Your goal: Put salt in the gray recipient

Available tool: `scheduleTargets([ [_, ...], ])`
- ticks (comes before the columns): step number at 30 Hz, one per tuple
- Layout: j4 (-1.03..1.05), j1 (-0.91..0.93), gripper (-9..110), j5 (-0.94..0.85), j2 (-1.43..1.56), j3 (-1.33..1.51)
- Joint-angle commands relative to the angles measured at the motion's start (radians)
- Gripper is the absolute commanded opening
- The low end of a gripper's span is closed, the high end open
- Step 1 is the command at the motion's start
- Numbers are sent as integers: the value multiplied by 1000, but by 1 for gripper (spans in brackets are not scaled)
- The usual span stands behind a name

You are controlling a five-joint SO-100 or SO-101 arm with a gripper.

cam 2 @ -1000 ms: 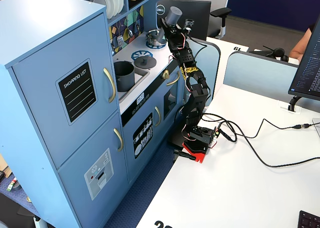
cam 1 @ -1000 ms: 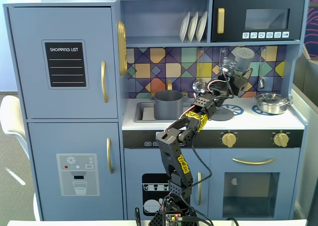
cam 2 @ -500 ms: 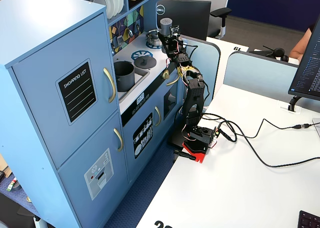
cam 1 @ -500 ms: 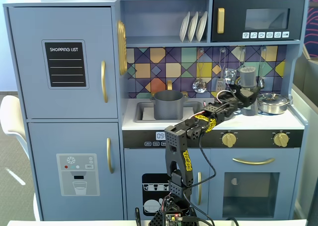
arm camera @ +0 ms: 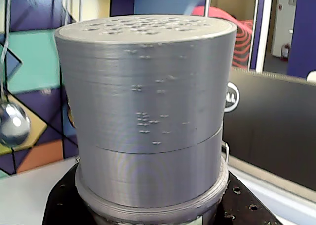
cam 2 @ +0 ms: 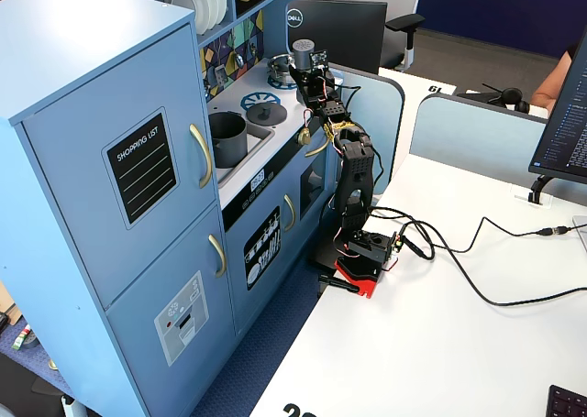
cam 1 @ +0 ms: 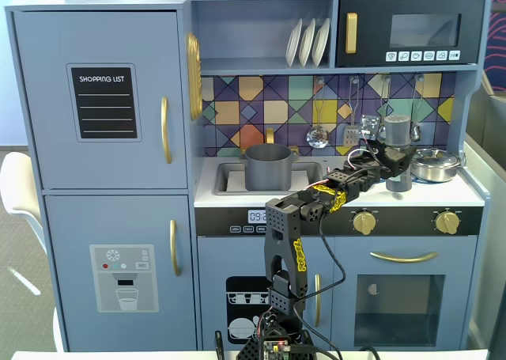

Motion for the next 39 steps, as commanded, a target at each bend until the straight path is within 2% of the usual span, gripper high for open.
scheduleTargets([
  [1, -41, 11, 0, 6, 9, -6],
  [17, -74, 31, 1, -12, -11, 77],
  [19, -74, 38, 5, 2, -6, 87],
  [23, -72, 58, 30, 97, 8, 100],
  [28, -69, 63, 47, 115, 21, 110],
  [39, -15, 69, 53, 84, 167, 202],
])
